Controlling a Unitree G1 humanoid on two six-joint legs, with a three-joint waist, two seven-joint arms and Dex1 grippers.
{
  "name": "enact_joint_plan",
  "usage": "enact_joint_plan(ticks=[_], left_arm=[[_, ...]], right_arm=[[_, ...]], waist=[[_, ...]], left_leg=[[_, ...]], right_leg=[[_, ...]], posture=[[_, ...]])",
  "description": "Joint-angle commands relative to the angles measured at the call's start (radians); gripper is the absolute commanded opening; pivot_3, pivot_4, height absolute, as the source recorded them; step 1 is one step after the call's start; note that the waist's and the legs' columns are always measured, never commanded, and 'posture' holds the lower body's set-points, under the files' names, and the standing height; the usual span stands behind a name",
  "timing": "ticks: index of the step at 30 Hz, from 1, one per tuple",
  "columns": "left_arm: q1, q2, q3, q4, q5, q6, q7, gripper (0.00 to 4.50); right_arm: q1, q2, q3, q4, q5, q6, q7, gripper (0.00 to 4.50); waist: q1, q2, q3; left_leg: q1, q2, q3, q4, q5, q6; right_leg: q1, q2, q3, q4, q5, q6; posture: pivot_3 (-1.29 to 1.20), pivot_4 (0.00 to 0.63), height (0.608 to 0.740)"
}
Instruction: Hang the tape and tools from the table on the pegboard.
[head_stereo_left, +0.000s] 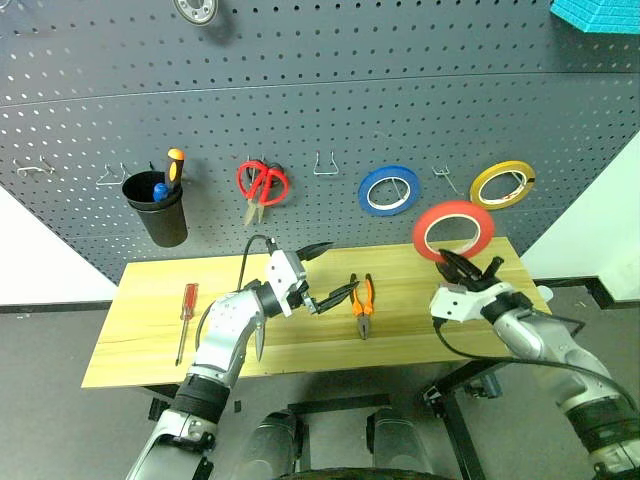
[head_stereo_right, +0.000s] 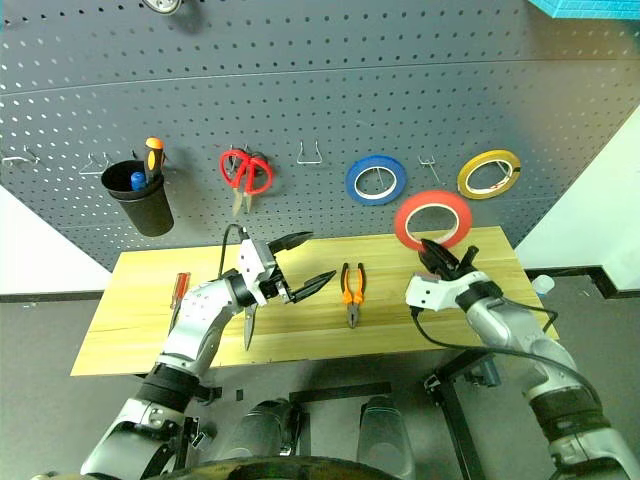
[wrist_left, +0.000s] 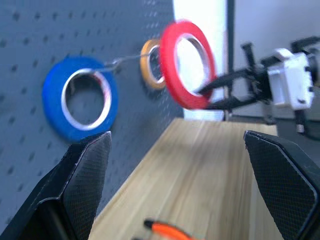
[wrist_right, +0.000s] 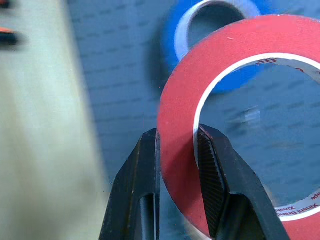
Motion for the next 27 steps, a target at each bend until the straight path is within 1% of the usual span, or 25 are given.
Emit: enact_joint_plan(ticks=[1, 6, 11, 13, 14, 17, 18, 20, 24, 25, 27], left_arm=[[-0.028, -0.015, -0.002, 0.012, -0.012, -0.025, -0.008, 4.45], [-0.017, -0.020, 0.005, 0.020, -0.008, -0.035, -0.005, 4.45], [0.008, 0.002, 0.021, 0.002, -0.004, -0.032, 0.016, 4.45], [0.018, 0.010, 0.027, -0.008, -0.003, -0.030, 0.029, 4.45], [0.023, 0.014, 0.029, -0.013, -0.003, -0.029, 0.034, 4.45], [0.044, 0.030, 0.033, -0.031, 0.001, -0.023, 0.057, 4.45], [0.050, 0.037, 0.035, -0.033, 0.003, -0.023, 0.064, 4.45], [0.063, 0.048, 0.042, -0.038, 0.000, -0.027, 0.073, 4.45], [0.070, 0.062, 0.073, -0.013, -0.013, -0.049, 0.090, 4.45], [0.069, 0.064, 0.081, -0.002, -0.016, -0.056, 0.091, 4.45], [0.067, 0.068, 0.112, 0.032, -0.041, -0.071, 0.082, 4.45]], right_arm=[[-0.127, -0.020, -0.016, 0.049, 0.019, -0.014, 0.019, 0.69], [-0.301, 0.018, 0.022, 0.268, 0.086, -0.035, 0.107, 0.69], [-0.424, 0.045, 0.080, 0.500, 0.128, -0.121, 0.192, 0.69], [-0.448, 0.057, 0.086, 0.559, 0.155, -0.145, 0.221, 1.41], [-0.456, 0.060, 0.088, 0.577, 0.161, -0.155, 0.228, 1.64], [-0.463, 0.060, 0.099, 0.595, 0.156, -0.178, 0.215, 2.64], [-0.452, 0.060, 0.105, 0.587, 0.155, -0.187, 0.217, 3.06], [-0.401, 0.068, 0.118, 0.539, 0.175, -0.202, 0.264, 3.65], [-0.243, 0.119, 0.155, 0.380, 0.259, -0.184, 0.404, 3.65], [-0.216, 0.137, 0.153, 0.347, 0.282, -0.155, 0.427, 3.65], [-0.165, 0.206, 0.144, 0.271, 0.348, -0.032, 0.488, 3.65]], waist=[[-0.006, 0.000, 0.000], [-0.017, -0.002, -0.002], [-0.020, -0.001, -0.002], [-0.018, -0.001, -0.002], [-0.018, -0.001, -0.002], [-0.016, -0.001, -0.002], [-0.016, -0.001, -0.002], [-0.015, -0.001, -0.002], [-0.015, -0.003, -0.003], [-0.015, -0.003, -0.003], [-0.017, -0.002, -0.003]], left_leg=[[-0.001, 0.000, 0.000, 0.000, 0.000, 0.000], [0.000, 0.000, 0.000, -0.001, 0.000, 0.000], [0.000, 0.000, 0.000, -0.001, 0.000, 0.000], [0.001, 0.000, 0.000, -0.001, 0.000, 0.000], [0.001, 0.000, 0.000, -0.001, 0.000, 0.000], [0.001, 0.000, 0.000, -0.001, 0.000, 0.000], [0.001, 0.000, 0.000, -0.001, 0.000, 0.000], [0.002, 0.000, 0.001, -0.001, 0.000, 0.000], [0.006, 0.000, 0.001, -0.003, 0.000, 0.001], [0.006, 0.000, 0.001, -0.003, 0.000, 0.001], [0.006, 0.000, 0.002, -0.003, 0.000, 0.001]], right_leg=[[-0.001, 0.000, 0.000, 0.000, 0.003, -0.001], [-0.001, 0.000, 0.000, 0.000, 0.004, -0.001], [0.000, 0.000, 0.001, 0.000, 0.005, -0.001], [0.000, 0.001, 0.001, 0.000, 0.005, -0.001], [0.000, 0.001, 0.001, 0.000, 0.005, -0.001], [-0.001, 0.001, 0.002, 0.001, 0.005, 0.000], [-0.001, 0.001, 0.003, 0.001, 0.005, 0.000], [0.000, 0.001, 0.004, 0.001, 0.005, 0.000], [0.002, 0.002, 0.004, 0.002, 0.005, 0.000], [0.002, 0.002, 0.004, 0.002, 0.005, 0.000], [0.001, 0.002, 0.005, 0.002, 0.005, 0.000]], posture=[[-0.14, 0.037, 0.740], [-0.12, 0.033, 0.740], [-0.08, 0.032, 0.740], [-0.07, 0.034, 0.740], [-0.06, 0.036, 0.740], [-0.05, 0.041, 0.740], [-0.05, 0.042, 0.740], [-0.05, 0.047, 0.740], [-0.06, 0.057, 0.740], [-0.06, 0.059, 0.740], [-0.08, 0.065, 0.740]])
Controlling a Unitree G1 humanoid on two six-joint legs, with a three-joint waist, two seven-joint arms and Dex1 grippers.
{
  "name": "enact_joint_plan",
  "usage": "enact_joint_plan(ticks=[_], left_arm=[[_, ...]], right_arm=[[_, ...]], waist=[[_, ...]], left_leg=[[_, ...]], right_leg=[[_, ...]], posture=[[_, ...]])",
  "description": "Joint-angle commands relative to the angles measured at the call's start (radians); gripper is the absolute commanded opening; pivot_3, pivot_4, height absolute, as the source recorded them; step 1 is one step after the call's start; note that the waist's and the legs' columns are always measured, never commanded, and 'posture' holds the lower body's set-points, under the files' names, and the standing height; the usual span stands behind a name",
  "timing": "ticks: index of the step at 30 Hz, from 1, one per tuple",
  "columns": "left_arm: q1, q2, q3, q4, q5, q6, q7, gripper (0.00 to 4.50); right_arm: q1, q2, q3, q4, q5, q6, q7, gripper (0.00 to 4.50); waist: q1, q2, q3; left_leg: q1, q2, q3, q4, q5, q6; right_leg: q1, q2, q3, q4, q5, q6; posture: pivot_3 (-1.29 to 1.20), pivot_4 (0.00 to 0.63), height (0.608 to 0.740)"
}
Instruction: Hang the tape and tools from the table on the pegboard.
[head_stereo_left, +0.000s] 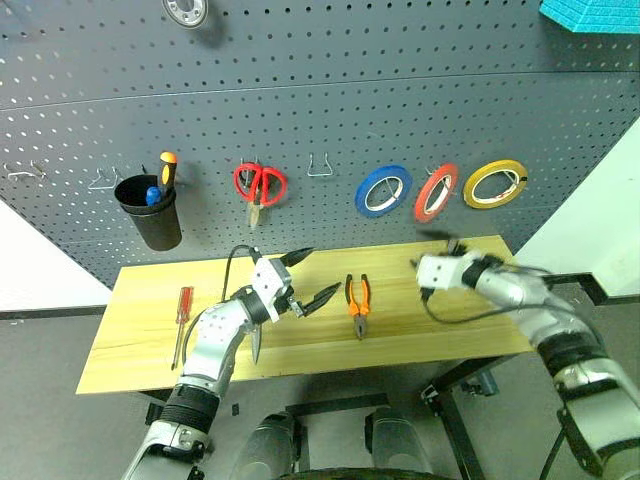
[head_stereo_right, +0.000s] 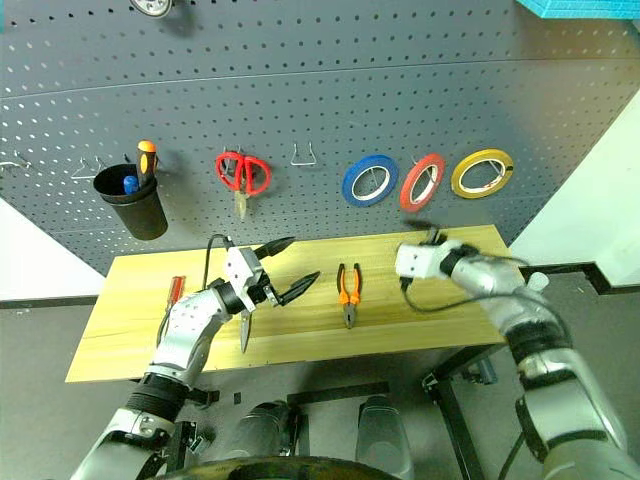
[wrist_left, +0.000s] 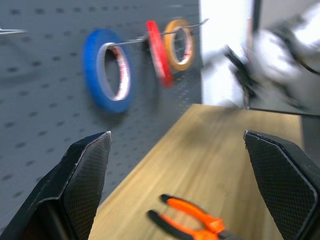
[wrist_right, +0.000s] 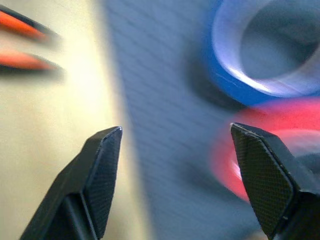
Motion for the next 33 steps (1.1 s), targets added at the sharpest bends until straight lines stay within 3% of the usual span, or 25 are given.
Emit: enact_joint_plan(ticks=[1, 3, 7, 9, 13, 16, 25, 33], left_arm=[[-0.009, 0.004, 0.064, 0.037, -0.052, -0.051, -0.007, 4.45], [-0.017, 0.013, 0.090, 0.079, -0.061, -0.074, -0.015, 4.45], [-0.044, 0.068, 0.115, 0.198, -0.036, -0.130, -0.047, 4.45], [-0.054, 0.082, 0.123, 0.235, -0.037, -0.144, -0.059, 4.45], [-0.088, 0.206, 0.079, 0.390, 0.077, -0.111, -0.086, 4.45], [-0.082, 0.242, 0.075, 0.378, 0.045, -0.003, -0.168, 4.45], [-0.052, 0.318, 0.062, 0.333, 0.065, 0.116, -0.257, 4.45], [-0.039, 0.314, 0.064, 0.323, 0.071, 0.127, -0.248, 4.45]], right_arm=[[0.036, 0.087, -0.018, -0.147, 0.119, 0.181, 0.099, 3.65], [0.050, 0.156, -0.026, -0.191, 0.166, 0.333, 0.144, 3.65], [0.003, 0.317, -0.062, -0.203, 0.246, 0.699, 0.152, 4.49], [-0.018, 0.355, -0.072, -0.205, 0.251, 0.799, 0.136, 4.49], [-0.138, 0.505, -0.135, -0.119, 0.289, 1.068, 0.001, 4.49], [-0.212, 0.552, -0.157, -0.034, 0.275, 1.184, -0.095, 4.49], [-0.330, 0.650, -0.292, 0.147, 0.399, 1.349, -0.189, 4.49], [-0.408, 0.699, -0.310, 0.291, 0.436, 1.303, -0.231, 4.49]], waist=[[-0.004, 0.001, 0.000], [-0.004, 0.000, 0.001], [-0.003, -0.001, 0.000], [-0.002, 0.000, 0.000], [-0.014, 0.001, 0.000], [-0.025, 0.001, 0.000], [-0.034, 0.002, 0.000], [-0.055, 0.002, 0.000]], left_leg=[[0.001, 0.000, 0.002, 0.000, 0.000, 0.000], [0.003, 0.000, 0.004, 0.001, 0.000, 0.000], [0.004, 0.006, 0.001, 0.003, 0.000, 0.000], [0.005, 0.012, 0.002, 0.003, 0.000, 0.000], [0.004, 0.015, 0.002, 0.001, 0.000, -0.001], [0.004, 0.016, 0.002, -0.001, 0.000, -0.001], [0.004, 0.018, 0.002, -0.008, 0.000, -0.001], [0.004, 0.018, 0.002, -0.008, 0.000, -0.001]], right_leg=[[-0.001, 0.000, 0.002, 0.000, 0.000, 0.000], [0.000, 0.000, 0.006, 0.001, 0.001, 0.001], [0.000, 0.011, 0.009, 0.001, 0.003, -0.004], [-0.001, 0.016, 0.009, 0.001, 0.004, -0.008], [-0.005, 0.020, 0.009, 0.002, 0.007, -0.011], [-0.007, 0.022, 0.011, 0.003, 0.009, -0.010], [-0.012, 0.024, 0.012, 0.004, 0.010, -0.011], [-0.013, 0.024, 0.012, 0.004, 0.009, -0.011]], posture=[[-0.08, 0.067, 0.740], [-0.09, 0.072, 0.740], [-0.10, 0.077, 0.740], [-0.10, 0.080, 0.740], [-0.10, 0.082, 0.740], [-0.09, 0.084, 0.740], [-0.08, 0.082, 0.740], [-0.08, 0.087, 0.740]])
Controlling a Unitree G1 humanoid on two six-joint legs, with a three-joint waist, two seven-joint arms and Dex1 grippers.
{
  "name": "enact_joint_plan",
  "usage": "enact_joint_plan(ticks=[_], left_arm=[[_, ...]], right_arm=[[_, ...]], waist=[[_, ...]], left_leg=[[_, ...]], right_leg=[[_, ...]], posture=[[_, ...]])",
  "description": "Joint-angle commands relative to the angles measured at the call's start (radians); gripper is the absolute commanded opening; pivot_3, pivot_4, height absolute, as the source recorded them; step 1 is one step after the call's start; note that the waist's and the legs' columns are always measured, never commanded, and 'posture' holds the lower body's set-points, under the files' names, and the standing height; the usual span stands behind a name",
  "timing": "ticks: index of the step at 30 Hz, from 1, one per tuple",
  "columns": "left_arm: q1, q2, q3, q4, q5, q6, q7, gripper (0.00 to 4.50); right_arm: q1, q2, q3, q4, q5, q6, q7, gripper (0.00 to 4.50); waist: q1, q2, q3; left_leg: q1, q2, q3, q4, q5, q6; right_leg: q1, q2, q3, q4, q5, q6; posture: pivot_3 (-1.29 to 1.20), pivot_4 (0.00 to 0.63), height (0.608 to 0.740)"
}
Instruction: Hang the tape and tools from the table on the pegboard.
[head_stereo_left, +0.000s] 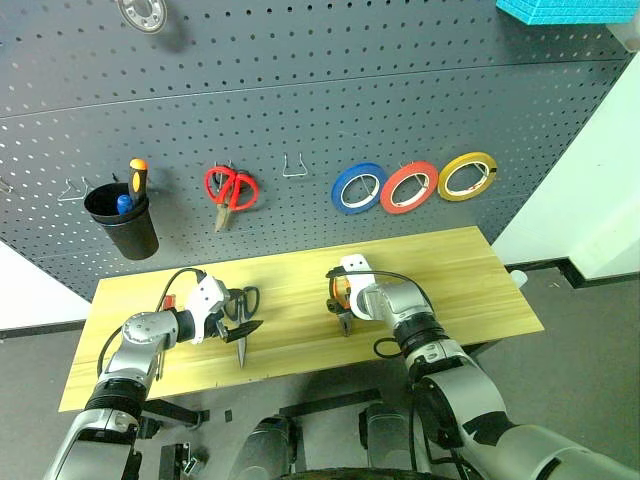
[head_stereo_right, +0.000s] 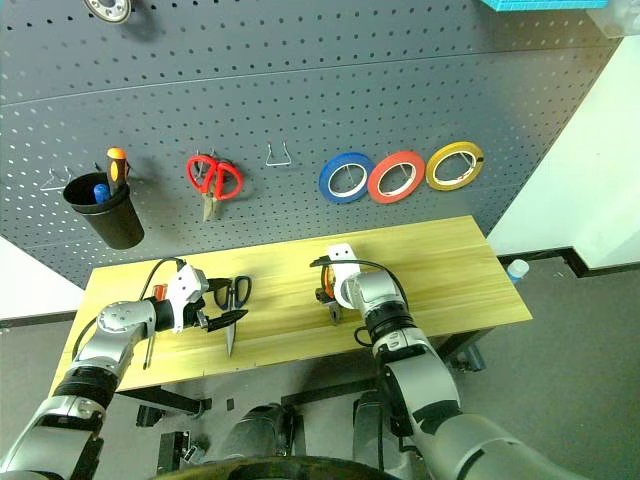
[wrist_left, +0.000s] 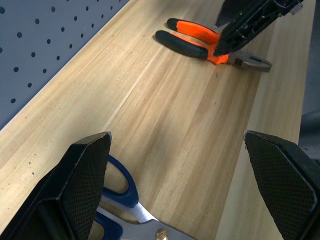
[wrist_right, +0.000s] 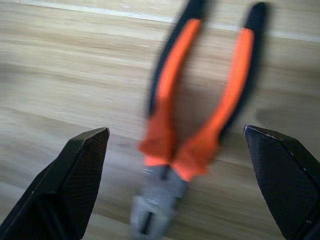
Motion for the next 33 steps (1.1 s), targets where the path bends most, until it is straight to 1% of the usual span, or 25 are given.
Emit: enact_joint_plan(ticks=[1, 6, 11, 14, 17, 19, 20, 22, 24, 26, 27, 30, 31, 33], left_arm=[[0.009, 0.005, 0.008, -0.040, -0.001, 0.001, 0.001, 4.45], [0.022, -0.003, 0.010, -0.062, -0.006, 0.003, 0.004, 4.45], [0.030, -0.012, 0.014, -0.081, -0.011, 0.000, 0.012, 4.45], [0.033, -0.015, 0.017, -0.087, -0.009, 0.001, 0.019, 4.45], [0.039, -0.014, 0.019, -0.091, -0.011, 0.001, 0.022, 4.45], [0.044, -0.012, 0.022, -0.097, -0.015, 0.002, 0.024, 4.45], [0.048, -0.012, 0.025, -0.101, -0.018, 0.002, 0.025, 4.45], [0.056, -0.013, 0.034, -0.112, -0.027, 0.002, 0.030, 4.45], [0.072, -0.014, 0.055, -0.132, -0.048, -0.007, 0.033, 4.45], [0.092, -0.024, 0.097, -0.158, -0.085, -0.024, 0.054, 4.45], [0.104, -0.030, 0.123, -0.174, -0.107, -0.033, 0.065, 4.45], [0.133, -0.049, 0.182, -0.200, -0.143, -0.090, 0.104, 4.45], [0.140, -0.061, 0.207, -0.203, -0.158, -0.114, 0.122, 4.45], [0.151, -0.087, 0.253, -0.214, -0.197, -0.148, 0.148, 4.45]], right_arm=[[-0.059, 0.021, -0.020, 0.061, 0.019, -0.041, -0.043, 4.49], [-0.109, 0.034, -0.015, 0.196, 0.001, -0.112, -0.124, 4.49], [-0.135, 0.046, 0.005, 0.282, -0.009, -0.157, -0.135, 4.49], [-0.143, 0.043, 0.003, 0.315, -0.008, -0.175, -0.143, 3.90], [-0.148, 0.038, 0.004, 0.330, -0.006, -0.184, -0.138, 2.96], [-0.149, 0.034, 0.006, 0.331, -0.007, -0.185, -0.131, 2.22], [-0.148, 0.032, 0.009, 0.329, -0.007, -0.184, -0.127, 2.08], [-0.141, 0.026, 0.020, 0.311, -0.013, -0.185, -0.111, 2.07], [-0.120, 0.014, 0.076, 0.256, -0.043, -0.203, -0.059, 2.07], [-0.071, -0.008, 0.160, 0.129, -0.081, -0.233, 0.013, 2.07], [-0.026, -0.033, 0.221, 0.025, -0.110, -0.269, 0.058, 2.07], [0.108, -0.124, 0.360, -0.263, -0.172, -0.440, 0.157, 2.07], [0.152, -0.167, 0.394, -0.360, -0.200, -0.544, 0.160, 2.07], [0.213, -0.233, 0.426, -0.506, -0.218, -0.709, 0.184, 2.07]], waist=[[-0.002, 0.000, 0.000], [-0.006, 0.000, 0.000], [-0.008, 0.000, 0.000], [-0.008, 0.000, 0.000], [-0.008, 0.000, 0.000], [-0.008, 0.000, 0.000], [-0.008, 0.000, 0.000], [-0.009, 0.000, 0.000], [-0.009, 0.000, 0.000], [-0.008, 0.000, 0.000], [-0.009, 0.000, 0.000], [-0.006, 0.000, 0.000], [-0.005, 0.000, 0.000], [-0.002, 0.000, 0.000]], left_leg=[[0.000, 0.000, 0.000, 0.000, 0.000, 0.000], [0.000, 0.000, 0.000, -0.002, 0.000, 0.000], [0.000, 0.000, 0.000, -0.006, 0.001, -0.001], [0.000, 0.000, 0.000, -0.006, 0.001, -0.001], [0.000, 0.000, 0.000, -0.006, 0.001, -0.001], [0.000, 0.000, 0.000, -0.006, 0.001, -0.002], [0.000, 0.000, 0.000, -0.006, 0.001, -0.002], [0.000, 0.000, 0.000, -0.006, 0.001, -0.002], [0.000, 0.000, 0.000, -0.006, 0.001, -0.002], [0.000, 0.000, 0.000, -0.006, 0.001, -0.002], [-0.001, 0.000, 0.000, -0.006, 0.001, -0.002], [-0.002, 0.000, 0.000, -0.006, 0.001, -0.002], [-0.002, 0.000, 0.000, -0.006, 0.001, -0.002], [-0.002, 0.000, 0.000, -0.006, 0.001, -0.002]], right_leg=[[0.000, 0.000, 0.000, 0.000, 0.000, 0.000], [-0.002, 0.000, 0.001, 0.000, 0.000, 0.000], [-0.004, 0.000, 0.001, 0.000, 0.000, 0.000], [-0.004, 0.000, 0.002, 0.000, 0.000, 0.000], [-0.004, 0.001, 0.002, 0.000, 0.000, 0.000], [-0.004, 0.001, 0.002, 0.000, 0.000, 0.000], [-0.004, 0.001, 0.002, 0.000, 0.000, 0.000], [-0.004, 0.001, 0.002, 0.000, 0.000, 0.000], [-0.004, 0.001, 0.002, 0.000, 0.000, 0.000], [-0.004, 0.001, 0.002, 0.000, 0.000, 0.000], [-0.005, 0.001, 0.002, 0.000, 0.000, 0.000], [-0.006, 0.001, 0.002, 0.000, 0.000, 0.000], [-0.006, 0.001, 0.002, 0.000, 0.000, 0.000], [-0.006, 0.001, 0.002, -0.001, -0.002, 0.004]], posture=[[-0.08, 0.087, 0.740], [-0.08, 0.090, 0.740], [-0.07, 0.089, 0.740], [-0.06, 0.087, 0.740], [-0.06, 0.085, 0.740], [-0.06, 0.083, 0.740], [-0.06, 0.083, 0.740], [-0.06, 0.079, 0.740], [-0.06, 0.079, 0.740], [-0.06, 0.077, 0.740], [-0.06, 0.077, 0.740], [-0.06, 0.076, 0.740], [-0.06, 0.077, 0.740], [-0.06, 0.078, 0.740]])
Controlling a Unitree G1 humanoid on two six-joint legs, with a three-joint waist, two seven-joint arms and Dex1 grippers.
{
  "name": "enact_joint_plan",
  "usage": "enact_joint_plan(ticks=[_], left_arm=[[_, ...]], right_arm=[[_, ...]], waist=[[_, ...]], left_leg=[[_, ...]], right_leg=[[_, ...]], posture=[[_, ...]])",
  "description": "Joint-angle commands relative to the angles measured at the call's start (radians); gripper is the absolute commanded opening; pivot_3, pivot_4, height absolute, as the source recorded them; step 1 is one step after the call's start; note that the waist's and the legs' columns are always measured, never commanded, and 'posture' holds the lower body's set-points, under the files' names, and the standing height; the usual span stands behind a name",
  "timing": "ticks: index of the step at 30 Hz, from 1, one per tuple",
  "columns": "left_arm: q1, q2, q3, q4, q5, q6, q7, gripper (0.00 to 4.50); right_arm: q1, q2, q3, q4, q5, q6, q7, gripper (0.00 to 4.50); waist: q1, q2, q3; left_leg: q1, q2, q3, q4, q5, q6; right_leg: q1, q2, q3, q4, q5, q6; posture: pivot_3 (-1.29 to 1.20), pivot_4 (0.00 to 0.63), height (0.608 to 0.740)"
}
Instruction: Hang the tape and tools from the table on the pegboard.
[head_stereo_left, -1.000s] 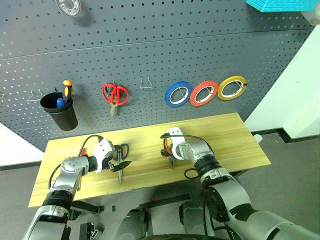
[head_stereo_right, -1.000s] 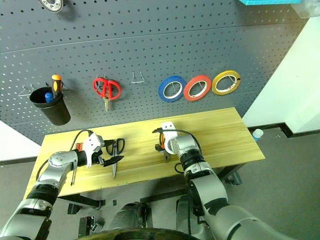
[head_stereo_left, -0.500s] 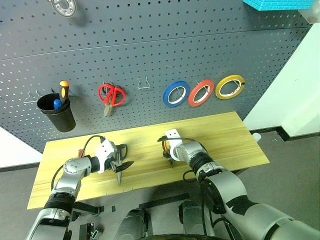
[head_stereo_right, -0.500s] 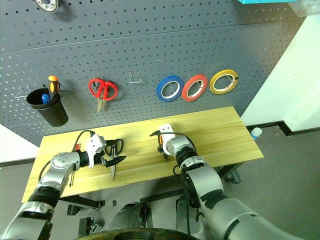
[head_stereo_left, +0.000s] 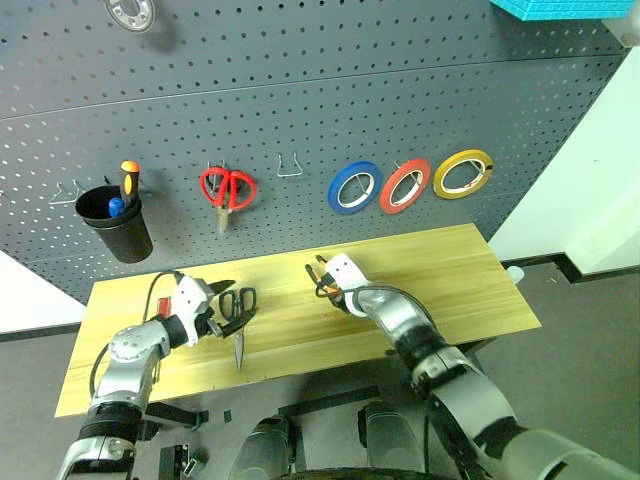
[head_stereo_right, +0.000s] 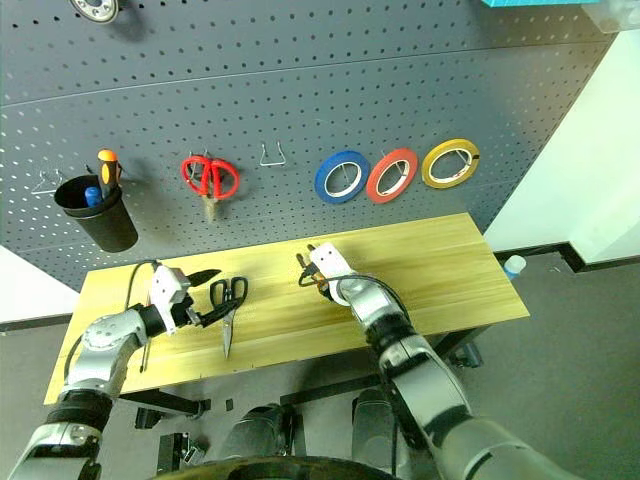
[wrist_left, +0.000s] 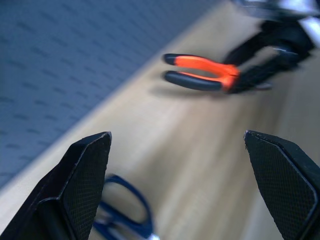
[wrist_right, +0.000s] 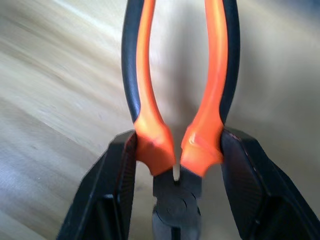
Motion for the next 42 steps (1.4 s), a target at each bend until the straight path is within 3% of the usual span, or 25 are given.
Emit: enact_joint_plan(ticks=[1, 4, 9, 16, 21, 32, 42], left_arm=[[0.010, -0.037, 0.096, -0.048, -0.086, -0.078, 0.045, 4.45], [0.006, -0.077, 0.147, -0.051, -0.130, -0.126, 0.071, 4.45], [-0.039, -0.106, 0.166, 0.002, -0.091, -0.261, 0.124, 4.45], [-0.094, -0.135, 0.142, 0.034, -0.037, -0.372, 0.190, 4.45], [-0.037, -0.165, 0.106, -0.078, -0.042, -0.357, 0.206, 4.45], [0.187, -0.187, 0.048, -0.349, -0.053, -0.255, 0.258, 4.45], [0.212, -0.185, 0.034, -0.419, -0.051, -0.199, 0.280, 4.45]], right_arm=[[0.051, -0.079, 0.061, -0.293, -0.036, -0.305, 0.054, 2.07], [0.064, -0.123, 0.063, -0.381, -0.038, -0.471, 0.062, 2.07], [-0.054, -0.081, -0.007, -0.379, -0.078, -0.705, -0.097, 2.07], [-0.313, 0.007, -0.096, -0.139, -0.023, -0.750, -0.158, 2.07], [-0.440, 0.057, -0.150, 0.104, 0.038, -0.843, -0.156, 2.07], [-0.576, 0.110, -0.262, 0.426, 0.150, -0.977, -0.102, 2.07], [-0.622, 0.173, -0.361, 0.528, 0.245, -0.988, -0.022, 2.07]], waist=[[0.001, 0.000, 0.000], [0.001, -0.001, 0.000], [0.007, -0.002, 0.000], [0.013, -0.003, 0.000], [0.031, -0.003, 0.007], [0.037, -0.003, 0.041], [0.055, -0.004, 0.065]], left_leg=[[0.000, 0.000, 0.000, 0.000, 0.000, 0.000], [0.001, 0.001, 0.001, 0.000, 0.000, -0.001], [0.001, 0.001, 0.001, 0.001, 0.001, -0.002], [0.002, 0.001, 0.000, 0.000, 0.002, -0.003], [0.001, 0.001, 0.000, -0.002, 0.002, -0.003], [0.001, 0.003, 0.000, -0.003, 0.002, -0.003], [-0.002, 0.005, 0.000, -0.004, 0.002, -0.003]], right_leg=[[0.000, 0.000, 0.000, 0.000, 0.000, 0.000], [0.002, 0.000, 0.000, -0.001, 0.000, 0.001], [0.003, 0.000, 0.000, -0.002, 0.000, 0.000], [0.003, 0.001, 0.000, -0.002, 0.003, -0.005], [0.002, 0.001, 0.000, -0.003, 0.003, -0.006], [0.000, 0.003, 0.000, -0.001, 0.001, -0.010], [-0.004, 0.004, 0.000, -0.001, 0.001, -0.011]], posture=[[-0.06, 0.078, 0.740], [-0.06, 0.082, 0.740], [-0.06, 0.084, 0.740], [-0.04, 0.102, 0.740], [0.00, 0.129, 0.740], [0.05, 0.179, 0.740], [0.07, 0.186, 0.740]])
